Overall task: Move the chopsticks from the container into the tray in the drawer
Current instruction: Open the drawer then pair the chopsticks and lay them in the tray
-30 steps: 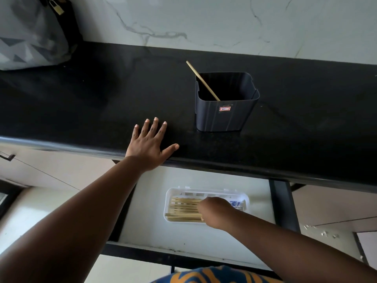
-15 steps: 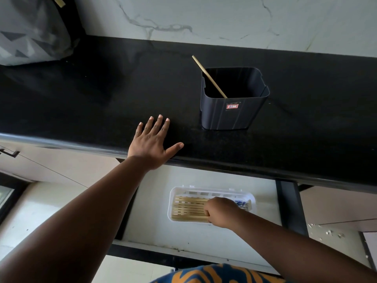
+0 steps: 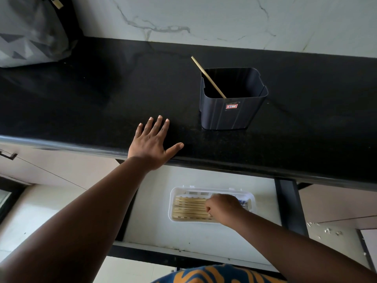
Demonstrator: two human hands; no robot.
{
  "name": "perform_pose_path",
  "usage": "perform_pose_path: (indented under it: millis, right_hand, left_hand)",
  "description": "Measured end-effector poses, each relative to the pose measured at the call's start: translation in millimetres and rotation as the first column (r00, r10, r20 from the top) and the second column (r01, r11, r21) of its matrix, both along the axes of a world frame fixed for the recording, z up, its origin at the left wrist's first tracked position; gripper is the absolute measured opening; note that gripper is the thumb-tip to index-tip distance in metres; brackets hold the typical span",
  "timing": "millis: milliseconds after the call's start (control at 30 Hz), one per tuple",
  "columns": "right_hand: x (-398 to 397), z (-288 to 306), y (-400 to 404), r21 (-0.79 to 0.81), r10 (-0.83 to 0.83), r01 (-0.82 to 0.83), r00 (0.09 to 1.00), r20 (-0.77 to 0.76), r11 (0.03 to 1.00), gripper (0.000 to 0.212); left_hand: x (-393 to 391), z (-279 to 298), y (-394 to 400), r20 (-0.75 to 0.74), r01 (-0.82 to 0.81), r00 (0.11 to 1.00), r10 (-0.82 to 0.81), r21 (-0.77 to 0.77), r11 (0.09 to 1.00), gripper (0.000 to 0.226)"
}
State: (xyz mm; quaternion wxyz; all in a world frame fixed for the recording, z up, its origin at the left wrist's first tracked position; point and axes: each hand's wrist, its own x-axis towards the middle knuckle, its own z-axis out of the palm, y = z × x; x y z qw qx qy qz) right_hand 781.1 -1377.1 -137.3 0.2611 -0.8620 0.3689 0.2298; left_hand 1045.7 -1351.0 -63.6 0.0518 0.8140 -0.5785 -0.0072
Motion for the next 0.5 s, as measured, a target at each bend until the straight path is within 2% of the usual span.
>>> perform_pose_path:
  millis: [67, 133, 200, 367, 433, 500]
  right_hand:
    - [0.3, 7.3, -4.0, -0.001, 0.008, -0.008, 1.000, 0.016, 1.000, 0.017]
    - [0.9, 24.7, -11.3, -0.035, 0.034, -0.031, 0.996, 0.079, 0.999, 0.018]
    - [3.5, 53.5, -18.9, -0.005, 0.039, -0.039, 0.988, 0.148, 0.999, 0.017]
    - [18.3, 150.1, -21.9, 0.258, -0.014, -0.062, 0.958, 0.285, 0.964, 0.010]
    - [26.7, 189.5, -28.8, 0.351, -0.098, -0.066, 0.898, 0.430, 0.934, 0.008]
    - [36.3, 221.3, -48.4, 0.311, -0.200, 0.001, 0.766, 0.611, 0.951, 0.013]
  left_hand:
    - [0.1, -0.1, 0.5, -0.004, -0.001, 1.000, 0.001, 0.005, 1.000, 0.097]
    - [-0.4, 0.1, 0.5, -0.009, 0.000, 1.000, 0.000, 0.005, 1.000, 0.097]
    - [-0.5, 0.3, 0.6, -0.011, 0.000, 1.000, 0.000, 0.006, 1.000, 0.097]
    - [-0.9, -0.8, 2.9, -0.015, 0.004, 1.000, -0.004, 0.002, 1.000, 0.097]
    - [-1.2, -0.2, 2.2, -0.010, -0.001, 1.000, 0.001, 0.011, 1.000, 0.100]
    - [-1.2, 0.0, 1.6, -0.005, -0.005, 1.000, 0.005, 0.020, 1.000, 0.102]
